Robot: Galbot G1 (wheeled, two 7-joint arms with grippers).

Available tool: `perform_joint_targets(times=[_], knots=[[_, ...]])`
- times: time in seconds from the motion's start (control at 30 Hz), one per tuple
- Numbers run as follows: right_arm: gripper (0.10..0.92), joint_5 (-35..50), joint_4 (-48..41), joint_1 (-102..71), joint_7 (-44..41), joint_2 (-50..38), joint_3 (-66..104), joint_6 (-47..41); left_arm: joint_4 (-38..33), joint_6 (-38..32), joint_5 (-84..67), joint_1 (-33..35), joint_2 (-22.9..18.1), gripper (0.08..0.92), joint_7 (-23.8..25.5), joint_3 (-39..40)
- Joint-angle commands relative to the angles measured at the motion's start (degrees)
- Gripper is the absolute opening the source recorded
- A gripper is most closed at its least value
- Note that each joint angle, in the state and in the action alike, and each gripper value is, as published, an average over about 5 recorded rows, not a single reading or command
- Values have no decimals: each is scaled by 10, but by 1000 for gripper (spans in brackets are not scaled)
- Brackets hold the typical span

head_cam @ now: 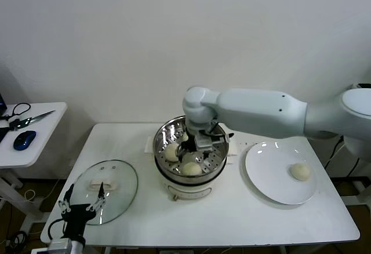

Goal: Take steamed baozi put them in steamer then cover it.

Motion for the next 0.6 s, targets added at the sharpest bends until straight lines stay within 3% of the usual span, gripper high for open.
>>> perform_joint_targets(times=[0.03,0.33,0.6], knots=[[823,93,-13,70,10,-86,2,-53,-3,3,1,-1,1,823,0,2],[823,261,8,136,32,-277,-132,-281,-10,10,12,-13,-7,823,0,16],[823,233,-19,-55,40,-409,-10,-464,-16,14,23,-16,-10,823,-1,22]])
